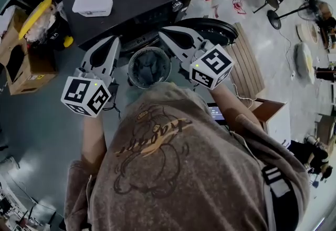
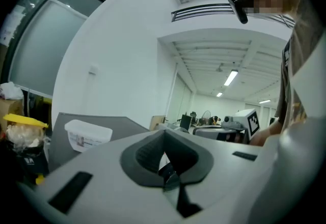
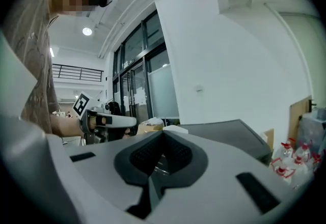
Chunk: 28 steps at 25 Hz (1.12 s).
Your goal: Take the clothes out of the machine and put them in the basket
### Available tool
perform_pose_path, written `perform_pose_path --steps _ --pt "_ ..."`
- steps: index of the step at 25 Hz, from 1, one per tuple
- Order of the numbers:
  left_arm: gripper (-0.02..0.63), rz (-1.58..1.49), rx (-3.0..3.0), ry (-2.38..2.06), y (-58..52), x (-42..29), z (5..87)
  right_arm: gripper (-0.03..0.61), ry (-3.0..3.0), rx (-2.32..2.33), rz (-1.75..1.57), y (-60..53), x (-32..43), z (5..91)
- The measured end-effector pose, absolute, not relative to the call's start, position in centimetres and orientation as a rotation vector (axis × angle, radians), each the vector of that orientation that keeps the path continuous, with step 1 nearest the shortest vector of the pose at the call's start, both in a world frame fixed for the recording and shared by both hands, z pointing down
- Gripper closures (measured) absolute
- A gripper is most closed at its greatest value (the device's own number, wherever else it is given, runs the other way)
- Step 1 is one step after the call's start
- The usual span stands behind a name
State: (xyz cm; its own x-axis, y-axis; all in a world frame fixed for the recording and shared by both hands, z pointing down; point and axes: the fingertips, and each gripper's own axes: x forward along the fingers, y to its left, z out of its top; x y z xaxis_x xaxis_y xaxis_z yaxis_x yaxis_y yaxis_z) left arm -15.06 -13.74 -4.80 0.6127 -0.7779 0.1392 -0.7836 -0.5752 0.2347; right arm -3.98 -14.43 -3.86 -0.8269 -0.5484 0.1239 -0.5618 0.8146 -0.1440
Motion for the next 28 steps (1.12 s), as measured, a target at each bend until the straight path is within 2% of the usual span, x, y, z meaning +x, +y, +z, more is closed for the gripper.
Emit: perform_pose_path --steps 15,28 --pt "0.606 0.041 2.559 -1.348 -15.8 -13.0 -0.5 0.581 -2.891 0.882 0.229 -16.6 -1.5 -0.1" --pt "0.606 0.026 2.513 -1.427 -16.3 -12.6 -0.5 0.581 -2.903 0.823 0.282 -17.8 -0.9 0.1"
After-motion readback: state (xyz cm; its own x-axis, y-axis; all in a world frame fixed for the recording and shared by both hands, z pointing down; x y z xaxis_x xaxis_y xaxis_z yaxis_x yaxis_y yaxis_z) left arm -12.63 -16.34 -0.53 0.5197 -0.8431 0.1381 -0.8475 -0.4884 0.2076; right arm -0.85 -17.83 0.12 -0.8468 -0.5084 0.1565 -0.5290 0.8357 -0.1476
